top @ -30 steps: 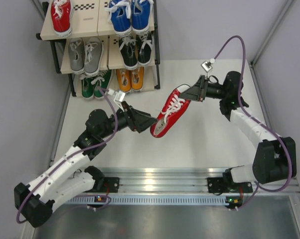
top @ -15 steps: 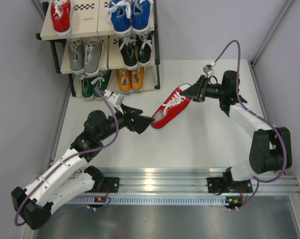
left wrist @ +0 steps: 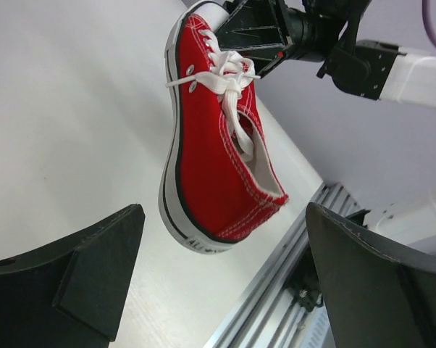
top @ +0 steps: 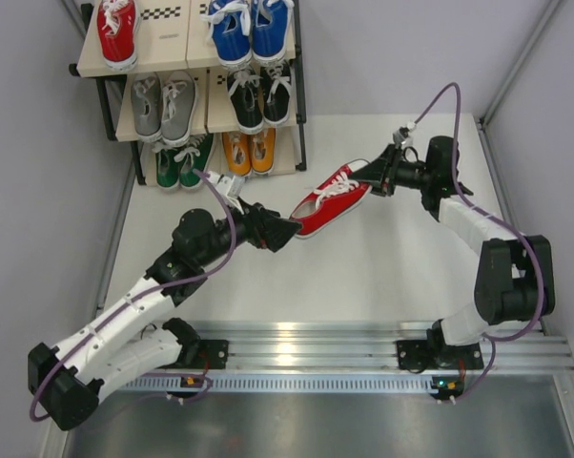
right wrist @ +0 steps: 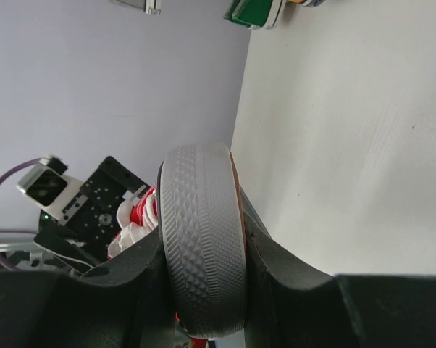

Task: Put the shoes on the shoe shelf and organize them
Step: Pick up the shoe at the center of the board.

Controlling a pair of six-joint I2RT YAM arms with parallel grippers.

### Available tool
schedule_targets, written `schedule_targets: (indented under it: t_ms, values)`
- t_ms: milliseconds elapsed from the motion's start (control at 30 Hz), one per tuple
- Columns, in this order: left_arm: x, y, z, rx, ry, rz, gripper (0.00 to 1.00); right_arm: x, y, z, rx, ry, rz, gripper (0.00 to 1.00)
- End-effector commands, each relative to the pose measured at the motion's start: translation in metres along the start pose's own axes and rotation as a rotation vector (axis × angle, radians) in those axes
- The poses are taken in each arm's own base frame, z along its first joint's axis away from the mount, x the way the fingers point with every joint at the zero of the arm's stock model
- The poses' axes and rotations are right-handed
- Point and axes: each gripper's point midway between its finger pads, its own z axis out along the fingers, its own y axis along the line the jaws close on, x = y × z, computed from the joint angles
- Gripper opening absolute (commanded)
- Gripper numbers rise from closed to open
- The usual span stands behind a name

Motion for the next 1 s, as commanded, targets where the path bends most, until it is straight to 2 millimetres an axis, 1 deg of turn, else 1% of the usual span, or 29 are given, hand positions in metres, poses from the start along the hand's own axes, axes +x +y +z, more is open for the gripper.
schedule_targets:
  t_ms: [0, 33, 133, 200, 233, 367, 400, 467, 533, 633, 667, 733, 800, 867, 967]
  values:
    - [-0.016, -0.011, -0.001, 0.043, -0.121, -0.175, 0.98, -0.023, 0.029, -0.009, -0.071, -0.053, -0.042, 0.00]
    - [-0.011, -0.007, -0.001, 0.031, -0.115, -0.206, 0.98, -0.025, 0.029, -0.010, -0.073, -0.057, -0.037, 0.00]
    - [-0.006, -0.008, 0.000, 0.040, -0.106, -0.288, 0.98, -0.025, 0.029, -0.011, -0.074, -0.057, -0.031, 0.00]
    - [-0.001, -0.008, 0.005, 0.044, -0.076, -0.320, 0.98, -0.026, 0.030, -0.011, -0.077, -0.060, -0.031, 0.00]
    - [0.003, -0.005, 0.009, 0.029, -0.061, -0.339, 0.98, -0.026, 0.030, -0.011, -0.078, -0.059, -0.031, 0.00]
    - [0.000, -0.008, 0.020, 0.045, -0.055, -0.401, 0.98, -0.024, 0.029, -0.012, -0.078, -0.059, -0.033, 0.00]
    - [-0.005, -0.011, 0.022, 0.053, -0.064, -0.403, 0.98, -0.023, 0.030, -0.013, -0.079, -0.059, -0.036, 0.00]
    - [-0.006, -0.008, 0.028, 0.040, -0.069, -0.413, 0.98, -0.021, 0.029, -0.012, -0.078, -0.058, -0.028, 0.00]
    - [-0.011, -0.003, 0.031, 0.016, -0.094, -0.416, 0.98, -0.019, 0.033, -0.013, -0.085, -0.057, -0.038, 0.00]
    - [-0.021, 0.001, 0.030, 0.004, -0.161, -0.418, 0.98, -0.017, 0.033, -0.013, -0.087, -0.059, -0.040, 0.00]
    - [-0.032, 0.001, 0.029, 0.006, -0.217, -0.425, 0.98, -0.017, 0.032, -0.013, -0.084, -0.060, -0.036, 0.00]
    - [-0.036, 0.002, 0.027, 0.008, -0.250, -0.433, 0.98, -0.015, 0.033, -0.013, -0.090, -0.059, -0.038, 0.00]
    - [-0.044, -0.002, 0.027, 0.026, -0.281, -0.435, 0.98, -0.015, 0.032, -0.012, -0.087, -0.061, -0.034, 0.00]
    - [-0.047, -0.005, 0.027, 0.039, -0.287, -0.438, 0.98, -0.015, 0.031, -0.012, -0.087, -0.061, -0.035, 0.00]
    - [-0.047, -0.004, 0.031, 0.033, -0.282, -0.446, 0.98, -0.015, 0.032, -0.011, -0.090, -0.057, -0.034, 0.00]
